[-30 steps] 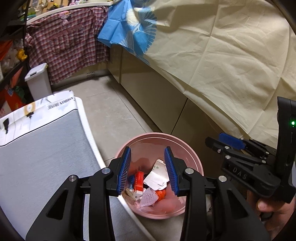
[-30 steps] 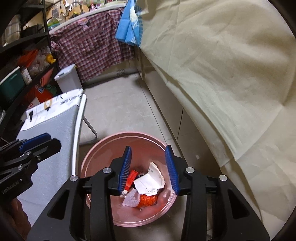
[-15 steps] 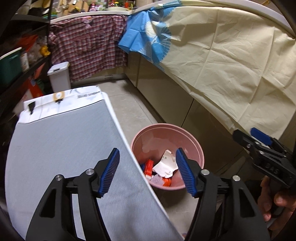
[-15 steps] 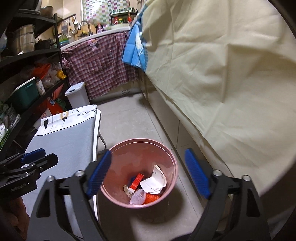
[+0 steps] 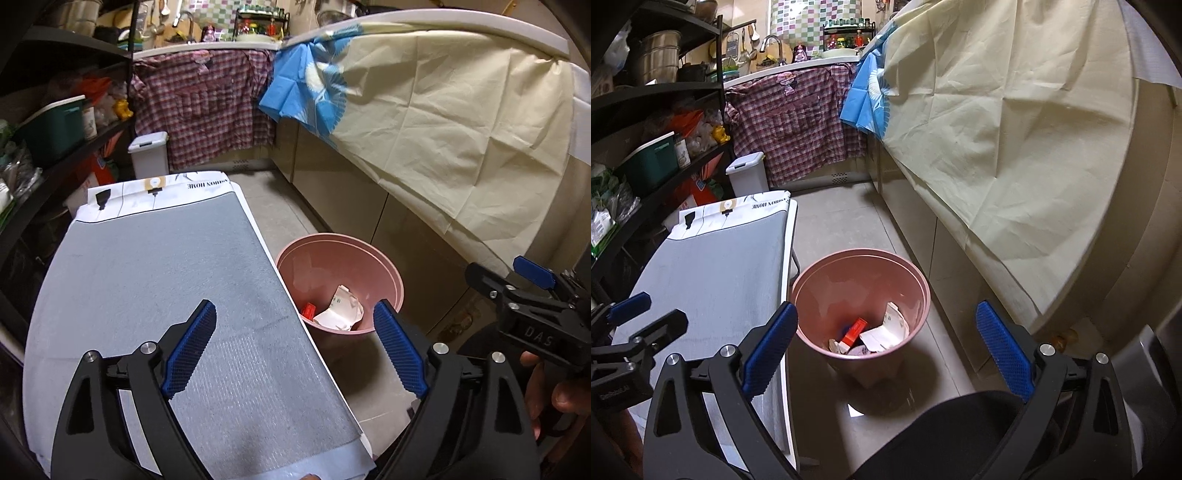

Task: Collect trash

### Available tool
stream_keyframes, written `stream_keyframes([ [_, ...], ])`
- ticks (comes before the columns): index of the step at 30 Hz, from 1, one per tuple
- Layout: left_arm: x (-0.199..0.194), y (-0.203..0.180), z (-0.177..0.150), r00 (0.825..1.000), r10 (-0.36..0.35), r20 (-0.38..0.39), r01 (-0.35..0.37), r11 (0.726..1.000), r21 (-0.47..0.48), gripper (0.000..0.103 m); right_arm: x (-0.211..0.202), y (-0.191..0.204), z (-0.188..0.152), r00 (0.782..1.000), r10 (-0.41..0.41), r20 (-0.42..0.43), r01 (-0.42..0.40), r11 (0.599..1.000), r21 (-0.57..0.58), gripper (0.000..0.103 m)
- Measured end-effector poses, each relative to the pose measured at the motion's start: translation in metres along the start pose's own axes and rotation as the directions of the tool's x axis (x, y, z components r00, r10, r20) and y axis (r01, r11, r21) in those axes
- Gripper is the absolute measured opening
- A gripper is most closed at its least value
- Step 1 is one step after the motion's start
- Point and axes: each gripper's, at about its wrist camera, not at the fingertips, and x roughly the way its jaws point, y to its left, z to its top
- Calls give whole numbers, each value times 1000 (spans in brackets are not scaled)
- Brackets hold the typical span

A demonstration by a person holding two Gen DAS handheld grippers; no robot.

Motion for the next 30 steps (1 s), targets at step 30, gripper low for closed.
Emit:
stream_keyframes([
  [30, 3, -1, -21, 1000, 9, -2, -9, 999, -42, 85, -7, 0, -3, 1000, -22, 11, 22, 999, -27, 96],
])
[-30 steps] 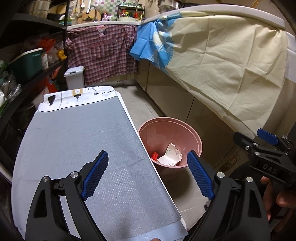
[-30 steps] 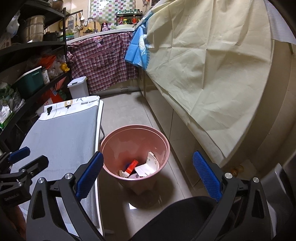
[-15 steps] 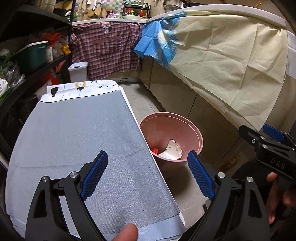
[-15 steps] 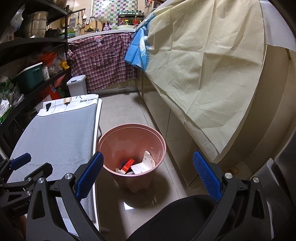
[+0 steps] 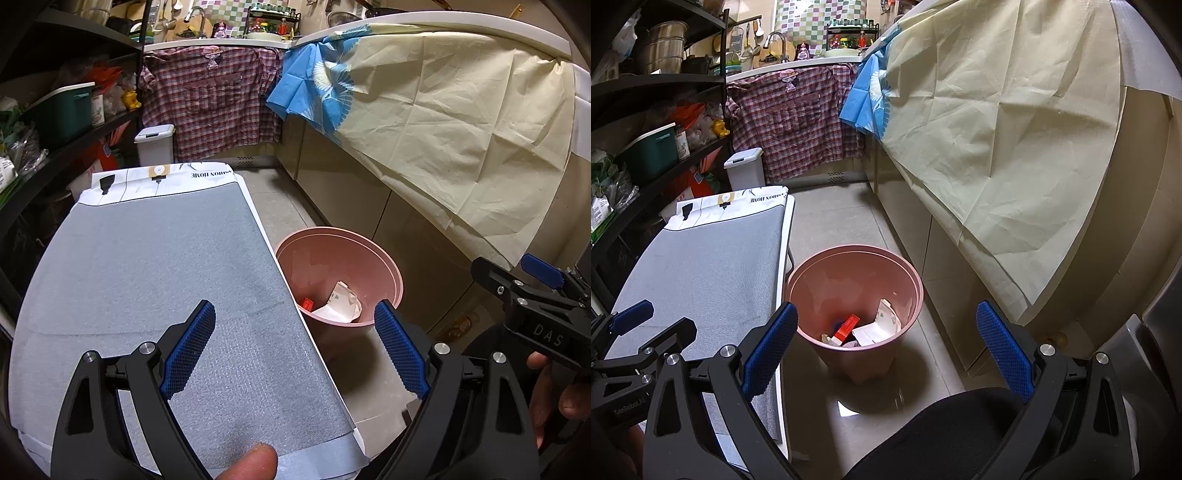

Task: Collect trash

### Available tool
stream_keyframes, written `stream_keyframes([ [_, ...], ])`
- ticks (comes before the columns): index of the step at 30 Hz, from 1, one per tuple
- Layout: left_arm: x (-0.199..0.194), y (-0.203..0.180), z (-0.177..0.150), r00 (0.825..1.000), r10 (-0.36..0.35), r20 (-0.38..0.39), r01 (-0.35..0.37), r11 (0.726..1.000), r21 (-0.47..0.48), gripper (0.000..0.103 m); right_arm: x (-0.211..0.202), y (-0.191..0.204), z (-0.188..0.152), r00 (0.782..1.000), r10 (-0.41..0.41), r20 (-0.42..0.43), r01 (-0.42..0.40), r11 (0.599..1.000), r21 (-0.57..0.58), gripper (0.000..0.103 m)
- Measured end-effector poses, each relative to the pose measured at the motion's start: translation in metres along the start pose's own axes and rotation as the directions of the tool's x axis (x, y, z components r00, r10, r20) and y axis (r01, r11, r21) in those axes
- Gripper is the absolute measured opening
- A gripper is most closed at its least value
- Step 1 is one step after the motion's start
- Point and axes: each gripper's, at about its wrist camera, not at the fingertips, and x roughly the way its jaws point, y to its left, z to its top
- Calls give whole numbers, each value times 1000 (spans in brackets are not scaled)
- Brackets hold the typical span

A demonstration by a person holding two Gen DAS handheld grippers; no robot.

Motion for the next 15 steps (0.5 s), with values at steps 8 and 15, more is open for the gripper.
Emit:
stream_keyframes([
  [8, -1, 0, 0, 1000, 2, 3, -2, 1000, -5, 85, 0, 0, 0, 1000, 0, -1, 0, 1000, 0, 96],
  [15, 0, 0, 1, 1000, 0, 3, 0, 1000, -4, 85, 0, 1, 0, 1000, -1, 0, 1, 1000, 0, 96],
])
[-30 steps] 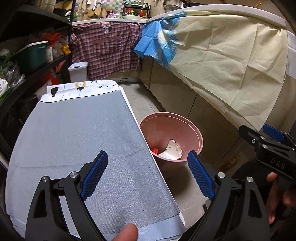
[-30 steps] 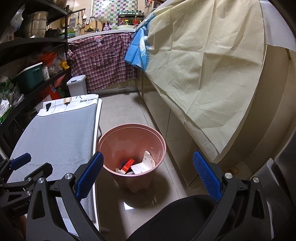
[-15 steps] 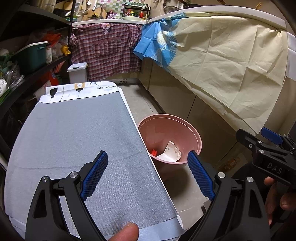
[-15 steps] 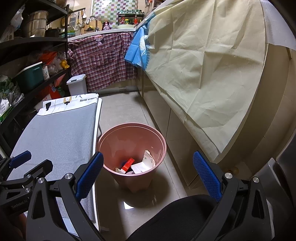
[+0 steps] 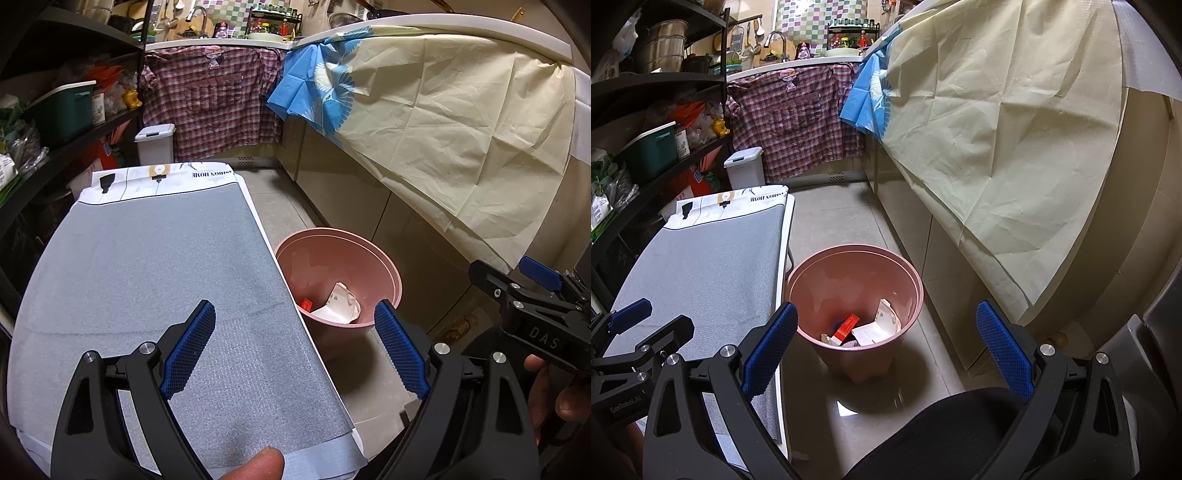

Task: Collect trash

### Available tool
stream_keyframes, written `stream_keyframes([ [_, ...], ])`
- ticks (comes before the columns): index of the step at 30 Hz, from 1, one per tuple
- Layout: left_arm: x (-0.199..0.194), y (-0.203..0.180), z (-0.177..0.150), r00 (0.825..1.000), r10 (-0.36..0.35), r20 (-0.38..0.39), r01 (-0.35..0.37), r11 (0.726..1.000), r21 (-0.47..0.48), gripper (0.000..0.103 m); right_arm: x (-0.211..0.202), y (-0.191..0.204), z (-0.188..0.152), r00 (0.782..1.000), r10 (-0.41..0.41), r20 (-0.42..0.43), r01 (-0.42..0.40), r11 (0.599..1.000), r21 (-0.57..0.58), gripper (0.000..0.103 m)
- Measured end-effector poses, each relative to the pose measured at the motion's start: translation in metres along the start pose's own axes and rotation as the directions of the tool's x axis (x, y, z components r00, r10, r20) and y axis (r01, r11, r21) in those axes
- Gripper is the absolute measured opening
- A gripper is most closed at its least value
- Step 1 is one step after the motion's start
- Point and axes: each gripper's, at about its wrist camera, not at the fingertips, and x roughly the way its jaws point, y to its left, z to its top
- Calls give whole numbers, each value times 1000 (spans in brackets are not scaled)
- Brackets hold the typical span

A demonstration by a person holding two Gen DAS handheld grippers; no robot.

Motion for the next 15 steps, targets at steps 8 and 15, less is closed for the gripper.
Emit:
stream_keyframes([
  [8, 0, 1, 0, 1000, 0, 0, 0, 1000, -2, 85, 0, 0, 0, 1000, 0, 0, 0, 1000, 0, 96],
  [15, -2, 1, 1, 1000, 2, 5, -2, 1000, 6, 85, 0, 0, 0, 1000, -1, 0, 1, 1000, 0, 96],
])
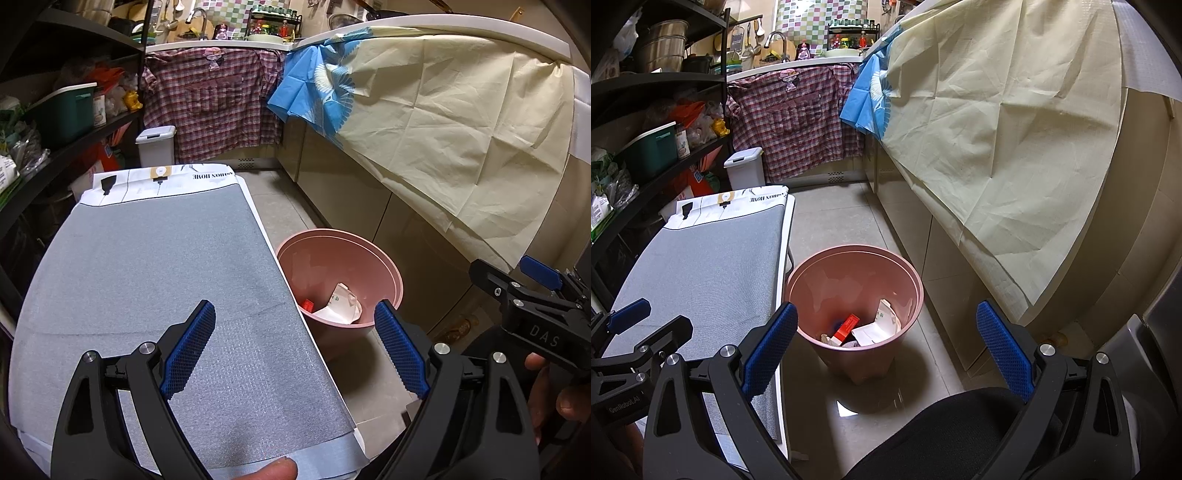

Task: Collect trash

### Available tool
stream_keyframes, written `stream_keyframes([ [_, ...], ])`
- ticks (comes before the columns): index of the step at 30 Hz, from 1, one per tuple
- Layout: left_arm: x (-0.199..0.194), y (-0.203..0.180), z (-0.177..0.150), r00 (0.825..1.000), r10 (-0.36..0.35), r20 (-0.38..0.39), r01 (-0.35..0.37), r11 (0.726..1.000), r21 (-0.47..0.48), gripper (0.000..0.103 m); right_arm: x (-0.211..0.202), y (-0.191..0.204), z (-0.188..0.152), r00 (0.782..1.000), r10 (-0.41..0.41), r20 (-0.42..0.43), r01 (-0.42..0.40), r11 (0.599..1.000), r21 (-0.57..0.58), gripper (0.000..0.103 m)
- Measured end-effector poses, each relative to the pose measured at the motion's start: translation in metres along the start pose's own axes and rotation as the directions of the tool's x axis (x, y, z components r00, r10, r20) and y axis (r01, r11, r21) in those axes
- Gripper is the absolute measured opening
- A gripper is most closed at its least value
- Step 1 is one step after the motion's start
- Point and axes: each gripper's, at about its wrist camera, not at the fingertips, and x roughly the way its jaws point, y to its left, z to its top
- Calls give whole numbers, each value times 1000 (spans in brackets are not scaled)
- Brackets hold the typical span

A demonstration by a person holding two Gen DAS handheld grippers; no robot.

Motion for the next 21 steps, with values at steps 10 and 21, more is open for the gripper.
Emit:
stream_keyframes([
  [10, 0, -1, 0, 1000, -5, -2, 5, 1000, -4, 85, 0, 0, 0, 1000, 1, 0, -1, 1000, 0, 96],
  [21, 2, 1, -2, 1000, -11, -1, 11, 1000, -12, 85, 0, 0, 0, 1000, 1, 0, -1, 1000, 1, 96],
])
